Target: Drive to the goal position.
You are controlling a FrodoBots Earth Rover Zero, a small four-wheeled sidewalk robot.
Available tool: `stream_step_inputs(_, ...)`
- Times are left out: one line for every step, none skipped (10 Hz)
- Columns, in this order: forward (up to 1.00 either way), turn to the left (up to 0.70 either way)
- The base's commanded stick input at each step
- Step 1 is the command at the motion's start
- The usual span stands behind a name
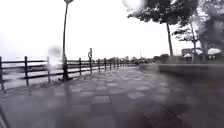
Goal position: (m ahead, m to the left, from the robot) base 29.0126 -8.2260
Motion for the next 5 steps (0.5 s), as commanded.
stream_step_inputs(1.00,-0.38)
stream_step_inputs(1.00,-0.19)
stream_step_inputs(1.00,-0.03)
stream_step_inputs(1.00,0.01)
stream_step_inputs(1.00,0.01)
